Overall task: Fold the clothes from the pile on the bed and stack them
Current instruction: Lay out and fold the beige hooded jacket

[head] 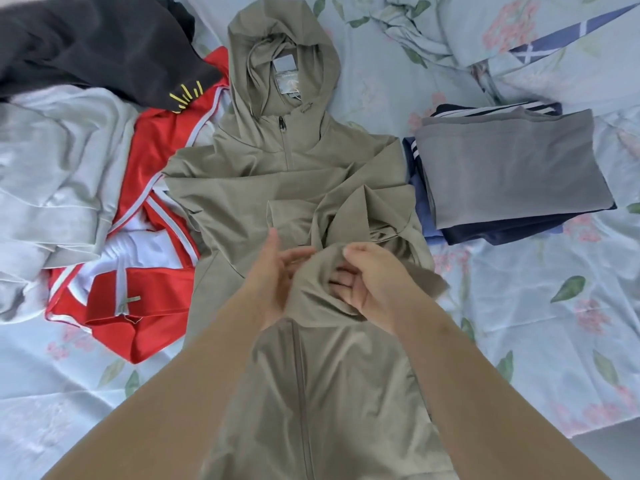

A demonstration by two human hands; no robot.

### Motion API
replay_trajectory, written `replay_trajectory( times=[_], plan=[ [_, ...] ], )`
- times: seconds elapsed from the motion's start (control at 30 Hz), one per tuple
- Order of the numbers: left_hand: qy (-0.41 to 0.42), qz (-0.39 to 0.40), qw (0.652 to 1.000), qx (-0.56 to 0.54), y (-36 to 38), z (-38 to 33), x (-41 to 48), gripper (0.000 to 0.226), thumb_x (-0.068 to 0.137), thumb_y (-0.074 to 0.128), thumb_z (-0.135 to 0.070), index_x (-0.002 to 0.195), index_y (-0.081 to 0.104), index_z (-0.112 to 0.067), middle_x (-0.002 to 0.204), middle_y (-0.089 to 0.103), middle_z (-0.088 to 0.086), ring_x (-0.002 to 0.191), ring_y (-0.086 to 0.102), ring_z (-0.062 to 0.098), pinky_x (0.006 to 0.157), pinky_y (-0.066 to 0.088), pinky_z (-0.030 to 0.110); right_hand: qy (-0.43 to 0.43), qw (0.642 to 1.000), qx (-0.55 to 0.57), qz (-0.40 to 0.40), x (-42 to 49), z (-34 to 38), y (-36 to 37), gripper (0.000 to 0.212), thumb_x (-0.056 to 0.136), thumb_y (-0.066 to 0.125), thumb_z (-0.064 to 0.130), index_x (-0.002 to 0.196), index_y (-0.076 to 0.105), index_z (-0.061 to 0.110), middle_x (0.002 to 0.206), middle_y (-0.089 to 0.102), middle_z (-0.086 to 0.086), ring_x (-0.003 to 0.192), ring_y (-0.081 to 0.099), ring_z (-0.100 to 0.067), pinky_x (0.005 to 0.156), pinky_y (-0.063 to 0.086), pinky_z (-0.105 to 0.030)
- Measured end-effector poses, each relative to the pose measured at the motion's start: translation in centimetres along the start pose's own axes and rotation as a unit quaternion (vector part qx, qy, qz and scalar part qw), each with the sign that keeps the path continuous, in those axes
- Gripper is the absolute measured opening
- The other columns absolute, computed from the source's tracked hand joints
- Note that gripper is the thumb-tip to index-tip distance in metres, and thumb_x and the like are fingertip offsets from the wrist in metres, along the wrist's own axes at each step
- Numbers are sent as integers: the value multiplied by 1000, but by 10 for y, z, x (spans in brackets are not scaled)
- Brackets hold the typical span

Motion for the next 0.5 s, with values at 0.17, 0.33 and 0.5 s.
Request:
replay_trajectory(
  times=[0.17,0.33,0.5],
  plan=[
    [103,-219,952,185,-57,-7,0,51,92,47,-52,122,53,-10,122,58,12,106,57,26,91,45,40,-67,917,-341,-194,27,-23,-30,19,95,42,11,109,55,16,106,62,-6,82,55,-19,63,43,-26],
    [152,-106,838,513,-44,29,9,72,83,68,-26,144,28,-29,140,38,-1,126,40,20,92,35,21,-18,916,-339,-215,42,-56,-62,19,90,45,7,106,50,17,92,54,-4,62,47,-15,51,35,-25],
    [238,-161,861,420,-51,-11,4,18,84,58,-7,95,65,-19,78,60,-6,81,56,18,61,40,19,-98,908,-320,-253,52,-41,-65,19,90,47,11,101,52,25,87,57,5,80,58,-25,71,44,-33]
  ],
)
Point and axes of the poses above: each hand's wrist, its own x-axis towards the middle knuckle, its own y-axis out of the palm, z = x × y, the point moved 4 cm from there along x, towards the middle knuckle
